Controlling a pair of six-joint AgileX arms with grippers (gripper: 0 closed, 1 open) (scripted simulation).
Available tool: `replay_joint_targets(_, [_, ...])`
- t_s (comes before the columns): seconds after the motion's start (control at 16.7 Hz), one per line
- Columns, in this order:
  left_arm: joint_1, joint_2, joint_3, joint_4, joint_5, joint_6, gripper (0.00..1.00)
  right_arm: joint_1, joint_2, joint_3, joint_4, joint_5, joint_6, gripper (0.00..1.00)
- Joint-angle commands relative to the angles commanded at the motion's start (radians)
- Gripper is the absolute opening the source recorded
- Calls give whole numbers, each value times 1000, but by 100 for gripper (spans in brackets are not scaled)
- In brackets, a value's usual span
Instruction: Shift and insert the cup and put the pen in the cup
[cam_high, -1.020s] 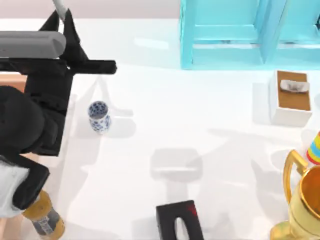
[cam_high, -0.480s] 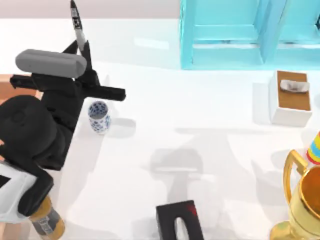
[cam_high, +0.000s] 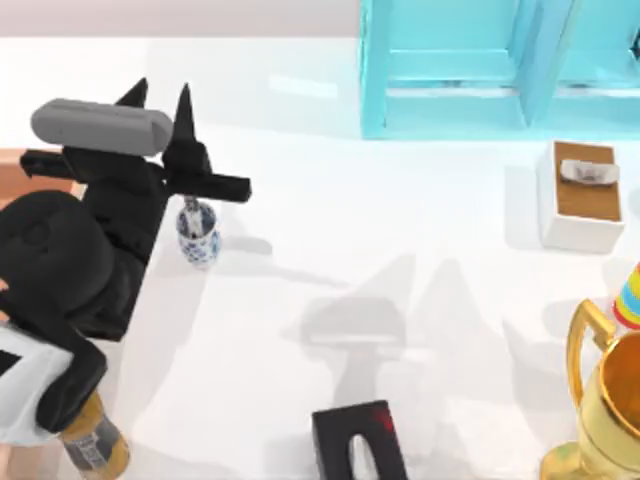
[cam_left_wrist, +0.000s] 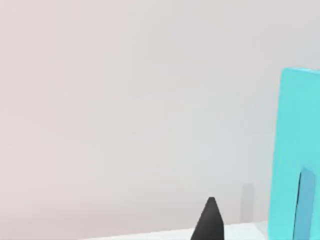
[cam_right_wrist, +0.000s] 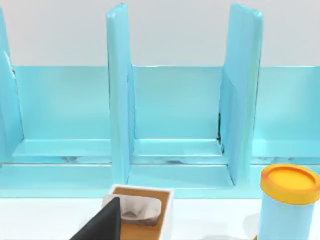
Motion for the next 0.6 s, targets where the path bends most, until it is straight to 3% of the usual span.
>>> replay_joint_targets(0.24, [0, 0, 0, 0, 0, 0, 98, 0, 0, 0, 0, 0, 0, 100])
replay_joint_targets(0.6, [0, 0, 0, 0, 0, 0, 100, 0, 0, 0, 0, 0, 0, 100])
